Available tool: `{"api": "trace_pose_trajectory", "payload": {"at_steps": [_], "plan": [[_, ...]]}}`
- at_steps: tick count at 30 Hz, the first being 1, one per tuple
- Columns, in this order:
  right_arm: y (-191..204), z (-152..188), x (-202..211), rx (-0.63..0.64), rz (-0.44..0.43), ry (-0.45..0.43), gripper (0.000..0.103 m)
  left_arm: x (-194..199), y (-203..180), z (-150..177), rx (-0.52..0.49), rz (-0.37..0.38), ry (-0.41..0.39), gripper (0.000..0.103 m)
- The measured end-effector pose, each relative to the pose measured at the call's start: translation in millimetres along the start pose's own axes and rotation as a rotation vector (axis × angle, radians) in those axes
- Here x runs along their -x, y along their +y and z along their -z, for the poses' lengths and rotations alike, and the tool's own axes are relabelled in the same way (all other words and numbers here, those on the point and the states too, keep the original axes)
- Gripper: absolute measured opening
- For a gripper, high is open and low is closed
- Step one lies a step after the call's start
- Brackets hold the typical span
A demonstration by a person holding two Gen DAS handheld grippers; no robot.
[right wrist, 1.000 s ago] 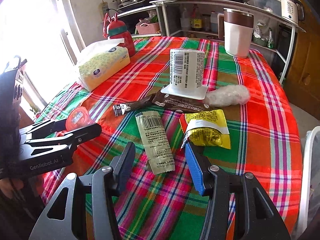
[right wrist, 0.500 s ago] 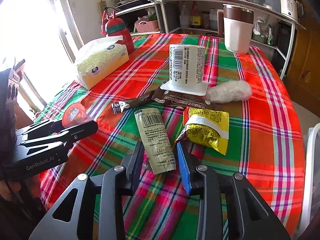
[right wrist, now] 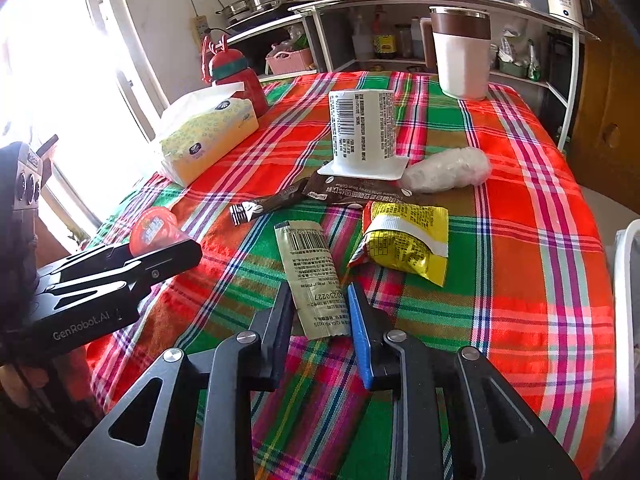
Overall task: Collect trash
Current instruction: 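Grasp the clear red-lidded plastic cup with left gripper while right grasps the green wrapper, then carry the cup and wrapper over the white bin and open both grippers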
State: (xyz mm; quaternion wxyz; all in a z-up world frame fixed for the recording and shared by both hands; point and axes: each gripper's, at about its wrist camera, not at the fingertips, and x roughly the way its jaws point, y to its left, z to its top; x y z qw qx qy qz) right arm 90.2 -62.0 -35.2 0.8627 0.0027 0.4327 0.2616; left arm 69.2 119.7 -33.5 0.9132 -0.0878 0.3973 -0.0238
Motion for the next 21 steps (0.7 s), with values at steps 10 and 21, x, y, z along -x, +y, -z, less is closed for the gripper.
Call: {"api": "trace_pose_trajectory", "payload": {"at_steps": [10, 21], "plan": [[-13, 8, 28, -0.044, -0.004, -0.057, 0.028, 9, -24, -4, -0.044, 0.026, -0.020, 0.053], [-32, 19, 56, -0.101, -0.017, -0.110, 0.026, 17, -50, -8, -0.083, 0.042, -0.035, 0.052]]}}
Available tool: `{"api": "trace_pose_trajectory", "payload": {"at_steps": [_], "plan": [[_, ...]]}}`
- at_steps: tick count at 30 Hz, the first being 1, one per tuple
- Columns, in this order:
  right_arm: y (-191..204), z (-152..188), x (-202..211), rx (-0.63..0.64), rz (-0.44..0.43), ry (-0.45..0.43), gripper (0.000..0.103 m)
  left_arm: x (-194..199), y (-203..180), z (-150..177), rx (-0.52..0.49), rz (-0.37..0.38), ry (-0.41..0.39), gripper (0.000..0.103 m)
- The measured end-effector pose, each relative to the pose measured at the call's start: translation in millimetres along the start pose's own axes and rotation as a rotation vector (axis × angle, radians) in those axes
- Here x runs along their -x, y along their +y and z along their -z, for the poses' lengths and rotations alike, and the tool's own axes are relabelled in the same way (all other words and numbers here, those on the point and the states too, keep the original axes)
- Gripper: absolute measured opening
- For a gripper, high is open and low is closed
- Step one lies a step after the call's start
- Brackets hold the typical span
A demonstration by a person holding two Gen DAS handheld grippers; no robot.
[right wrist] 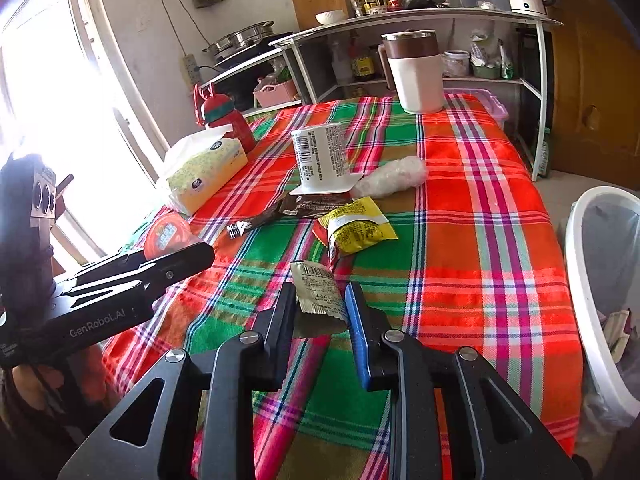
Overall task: Collect trash
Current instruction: 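Carry the cup and wrapper over the white bin and open both grippers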
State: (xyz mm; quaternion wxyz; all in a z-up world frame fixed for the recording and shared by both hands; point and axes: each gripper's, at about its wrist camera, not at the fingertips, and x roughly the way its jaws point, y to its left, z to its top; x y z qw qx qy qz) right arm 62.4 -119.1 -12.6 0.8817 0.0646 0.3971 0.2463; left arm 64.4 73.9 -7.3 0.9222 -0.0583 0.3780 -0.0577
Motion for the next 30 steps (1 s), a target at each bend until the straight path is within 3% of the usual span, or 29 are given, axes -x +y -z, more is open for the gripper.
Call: {"api": "trace_pose_trajectory", "payload": {"at_steps": [13, 30], "plan": [[-36, 3, 36, -0.089, 0.028, -0.075, 0.025, -2, -42, -8, -0.063, 0.053, -0.002, 0.052], [-105, 4, 111, -0.200, 0.158, -0.204, 0.025, -9, -150, -29, -0.234, 0.201, -0.017, 0.053]]}}
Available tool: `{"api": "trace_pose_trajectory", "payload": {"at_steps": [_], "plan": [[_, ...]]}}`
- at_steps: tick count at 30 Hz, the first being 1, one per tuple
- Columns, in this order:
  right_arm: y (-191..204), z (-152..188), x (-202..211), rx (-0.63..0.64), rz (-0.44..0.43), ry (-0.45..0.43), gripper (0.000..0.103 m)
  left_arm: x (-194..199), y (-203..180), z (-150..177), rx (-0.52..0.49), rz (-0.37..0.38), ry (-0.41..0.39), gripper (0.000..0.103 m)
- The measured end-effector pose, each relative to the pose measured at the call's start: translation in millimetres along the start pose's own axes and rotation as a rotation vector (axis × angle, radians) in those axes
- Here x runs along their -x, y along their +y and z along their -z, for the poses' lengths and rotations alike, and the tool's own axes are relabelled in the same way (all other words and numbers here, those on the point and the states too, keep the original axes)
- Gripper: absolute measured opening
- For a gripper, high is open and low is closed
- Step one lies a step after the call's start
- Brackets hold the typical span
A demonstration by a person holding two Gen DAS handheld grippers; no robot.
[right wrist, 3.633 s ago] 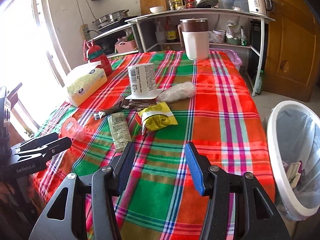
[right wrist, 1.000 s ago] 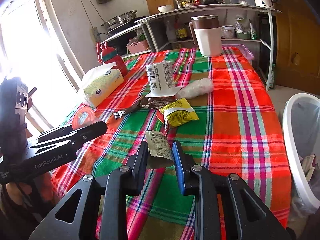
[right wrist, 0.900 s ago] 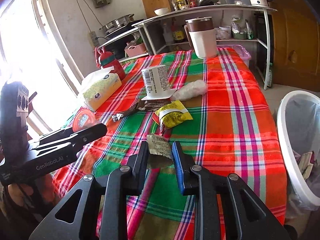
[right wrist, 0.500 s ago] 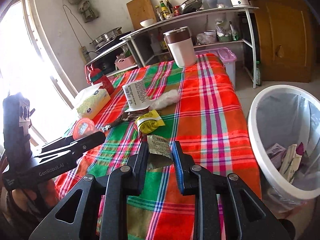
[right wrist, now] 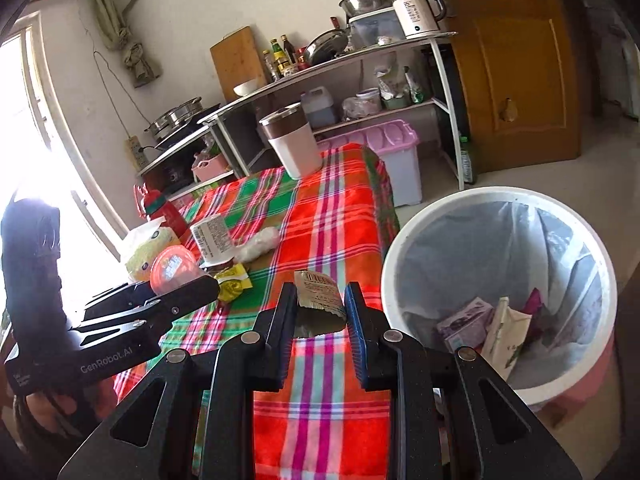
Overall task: Collect trash
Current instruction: 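Carry the cup and wrapper over the white bin and open both grippers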
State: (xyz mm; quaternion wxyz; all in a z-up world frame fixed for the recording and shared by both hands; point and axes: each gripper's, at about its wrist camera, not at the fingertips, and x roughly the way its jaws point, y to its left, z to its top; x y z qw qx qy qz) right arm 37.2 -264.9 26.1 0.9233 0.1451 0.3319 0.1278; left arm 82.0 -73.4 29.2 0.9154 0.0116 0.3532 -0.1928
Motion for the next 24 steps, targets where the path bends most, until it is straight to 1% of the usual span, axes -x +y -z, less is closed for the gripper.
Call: {"api": "trace_pose_trajectory", "payload": {"at_steps": [11, 16, 22, 24], "plan": [[-56, -8, 23, -0.064, 0.110, -0.035, 0.026, -26, -67, -14, -0.088, 0.104, 0.021, 0.053], [-74, -10, 23, -0.071, 0.168, -0.031, 0.026, -38, -90, -18, -0.119, 0.134, 0.032, 0.053], [-94, -10, 16, -0.084, 0.233, -0.006, 0.026, -57, -112, -19, -0.146, 0.159, 0.065, 0.053], [-101, -10, 13, -0.097, 0.243, 0.005, 0.026, -64, -117, -21, -0.150, 0.171, 0.083, 0.053]]}}
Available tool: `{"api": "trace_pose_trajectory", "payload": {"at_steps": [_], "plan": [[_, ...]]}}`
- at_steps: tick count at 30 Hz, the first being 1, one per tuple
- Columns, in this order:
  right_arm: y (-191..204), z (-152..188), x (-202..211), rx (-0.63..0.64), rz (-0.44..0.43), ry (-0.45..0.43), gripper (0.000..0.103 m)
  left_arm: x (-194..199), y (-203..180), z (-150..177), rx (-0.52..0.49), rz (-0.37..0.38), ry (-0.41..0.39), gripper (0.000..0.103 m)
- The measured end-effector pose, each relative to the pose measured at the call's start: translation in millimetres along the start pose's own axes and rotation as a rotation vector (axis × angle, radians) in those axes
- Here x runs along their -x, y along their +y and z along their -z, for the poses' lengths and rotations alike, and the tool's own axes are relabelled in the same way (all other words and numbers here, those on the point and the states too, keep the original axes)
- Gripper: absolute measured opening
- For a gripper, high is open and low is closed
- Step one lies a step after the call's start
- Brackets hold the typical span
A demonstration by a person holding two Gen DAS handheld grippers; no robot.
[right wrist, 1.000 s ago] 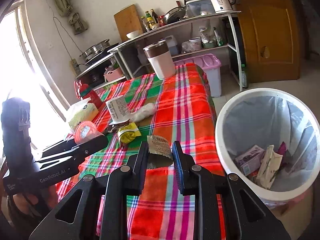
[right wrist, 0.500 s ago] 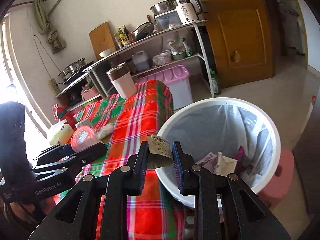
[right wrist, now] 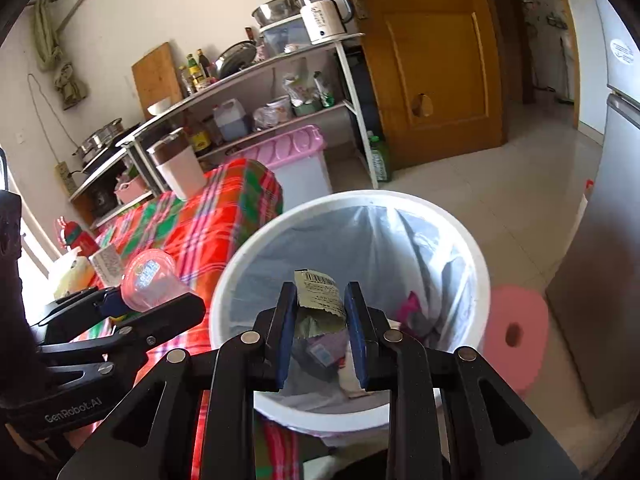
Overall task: Collect trash
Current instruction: 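Carry the cup and wrapper over the white bin and open both grippers, then move both open grippers back over the table toward the remaining trash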
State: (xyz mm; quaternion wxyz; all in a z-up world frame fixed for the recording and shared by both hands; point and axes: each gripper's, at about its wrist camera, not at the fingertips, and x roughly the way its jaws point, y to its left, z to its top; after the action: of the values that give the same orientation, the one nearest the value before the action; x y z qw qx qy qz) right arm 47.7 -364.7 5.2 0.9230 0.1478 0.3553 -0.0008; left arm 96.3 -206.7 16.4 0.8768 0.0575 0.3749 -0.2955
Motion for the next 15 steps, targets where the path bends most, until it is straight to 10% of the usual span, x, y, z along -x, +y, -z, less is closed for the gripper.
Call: {"api": "trace_pose_trajectory", "payload": {"at_steps": [15], "plan": [[-17, 3, -15, -0.021, 0.078, 0.054, 0.029, -23, -11, -2, -0.005, 0.028, 0.050, 0.064]]}}
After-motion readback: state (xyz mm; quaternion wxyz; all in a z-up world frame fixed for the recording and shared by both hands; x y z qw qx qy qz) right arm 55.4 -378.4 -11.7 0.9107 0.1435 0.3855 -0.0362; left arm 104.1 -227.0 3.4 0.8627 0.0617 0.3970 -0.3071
